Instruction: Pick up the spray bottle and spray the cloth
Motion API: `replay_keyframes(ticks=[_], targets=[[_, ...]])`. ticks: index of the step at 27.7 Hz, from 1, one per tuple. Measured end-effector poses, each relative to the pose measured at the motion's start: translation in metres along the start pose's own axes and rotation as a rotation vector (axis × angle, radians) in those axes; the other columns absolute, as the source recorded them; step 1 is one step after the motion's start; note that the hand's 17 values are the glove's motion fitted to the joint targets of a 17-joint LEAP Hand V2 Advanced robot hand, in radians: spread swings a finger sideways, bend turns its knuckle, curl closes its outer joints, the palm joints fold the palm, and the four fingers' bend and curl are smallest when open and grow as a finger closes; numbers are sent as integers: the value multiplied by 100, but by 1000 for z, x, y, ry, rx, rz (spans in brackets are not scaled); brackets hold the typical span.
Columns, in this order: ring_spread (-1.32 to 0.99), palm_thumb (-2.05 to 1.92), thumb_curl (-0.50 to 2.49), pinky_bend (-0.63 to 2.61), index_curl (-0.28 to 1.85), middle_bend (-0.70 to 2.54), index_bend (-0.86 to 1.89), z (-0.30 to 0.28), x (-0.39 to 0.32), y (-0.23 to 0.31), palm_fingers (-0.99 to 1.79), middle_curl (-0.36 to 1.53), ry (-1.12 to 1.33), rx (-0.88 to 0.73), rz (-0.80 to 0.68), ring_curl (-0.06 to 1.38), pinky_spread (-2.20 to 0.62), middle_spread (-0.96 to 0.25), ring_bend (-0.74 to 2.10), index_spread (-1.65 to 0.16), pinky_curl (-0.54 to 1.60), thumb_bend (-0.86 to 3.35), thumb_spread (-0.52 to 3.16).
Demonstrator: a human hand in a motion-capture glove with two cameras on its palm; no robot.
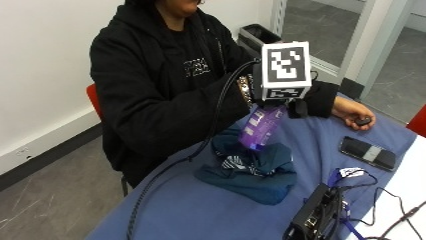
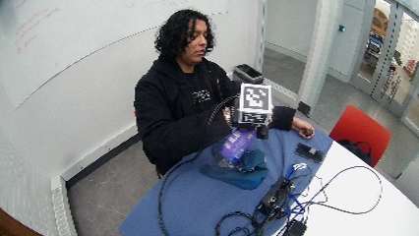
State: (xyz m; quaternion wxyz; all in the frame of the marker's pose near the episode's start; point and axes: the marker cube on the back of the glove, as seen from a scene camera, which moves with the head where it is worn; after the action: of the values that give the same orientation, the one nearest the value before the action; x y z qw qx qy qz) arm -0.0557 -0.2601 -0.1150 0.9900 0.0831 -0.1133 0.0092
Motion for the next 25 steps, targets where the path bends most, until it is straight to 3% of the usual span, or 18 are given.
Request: replay_keyframes(ticks=[7,14,25], targets=[[-21,107,75,45,51,42,16,56,-13,-34,123,57,-322,108,-203,51,-27,-14,48,-24,42,-3,26],[-21,107,76,45,52,43,17,105,-3,-98,122,58,-594,337,-339,52,-28,-14,48,-24,42,-3,25],[-22,108,76,46,52,41,17,135,11,-65,119,58,-684,349,-376,52,-28,-15,46,-25,43,-3,27]])
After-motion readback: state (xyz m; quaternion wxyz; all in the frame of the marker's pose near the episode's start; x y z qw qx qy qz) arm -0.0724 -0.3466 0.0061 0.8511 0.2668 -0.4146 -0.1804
